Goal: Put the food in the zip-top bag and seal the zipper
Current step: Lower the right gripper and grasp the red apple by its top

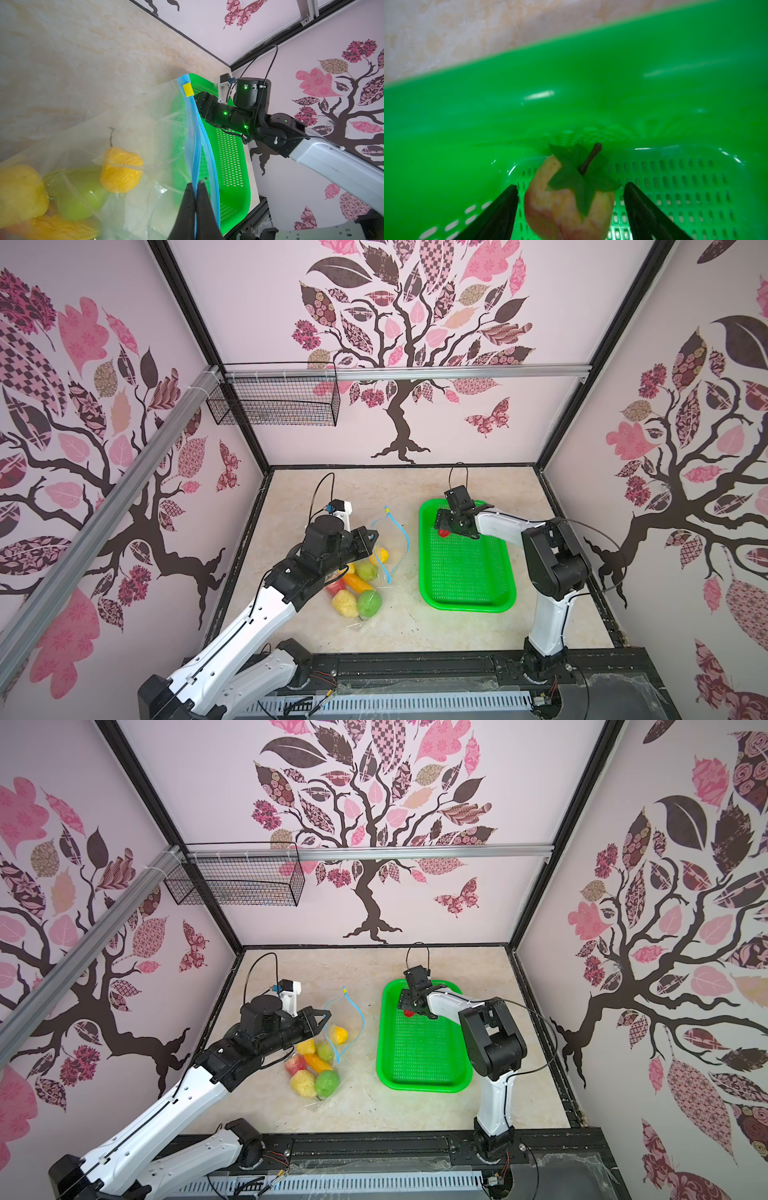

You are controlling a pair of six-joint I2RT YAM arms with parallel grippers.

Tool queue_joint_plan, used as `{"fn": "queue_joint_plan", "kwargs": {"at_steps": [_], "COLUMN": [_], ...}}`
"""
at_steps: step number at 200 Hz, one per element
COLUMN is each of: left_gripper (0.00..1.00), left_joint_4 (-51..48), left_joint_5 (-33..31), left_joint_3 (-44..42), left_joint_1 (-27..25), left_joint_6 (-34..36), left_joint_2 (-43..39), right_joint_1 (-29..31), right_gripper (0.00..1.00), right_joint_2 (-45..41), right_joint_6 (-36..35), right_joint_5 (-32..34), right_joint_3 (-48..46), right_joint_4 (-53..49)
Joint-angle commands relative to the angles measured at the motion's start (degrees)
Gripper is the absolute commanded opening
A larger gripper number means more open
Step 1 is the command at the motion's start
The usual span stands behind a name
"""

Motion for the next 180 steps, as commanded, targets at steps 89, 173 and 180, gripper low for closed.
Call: {"fn": "queue_joint_plan", "kwargs": {"at_steps": [89, 173, 180], "left_gripper": [0.00, 0.00, 0.00], "left_joint_4": [0.33, 0.77, 0.75], "left_joint_5": [0.07, -0.02, -0.06], "left_joint_3": [0.01, -0.57, -0.64], "left_joint_1": [0.28, 0.43, 0.44], "left_joint_6": [0.39, 1.00, 1.17], "left_joint_2": [-0.30, 0.45, 0.50], "right_joint_1": [-0.20, -0.07, -0.02], "right_gripper": [0.55, 0.55, 0.54], "right_joint_2": [-2.81, -28.96, -30.80], "right_joint_6": [-0.31, -7.91, -8.32], "right_joint_5": [1.68, -13.72, -16.35], "right_joint_3": [-0.22, -12.50, -12.35], "right_joint_4": [-1.76, 5.35, 5.54]}}
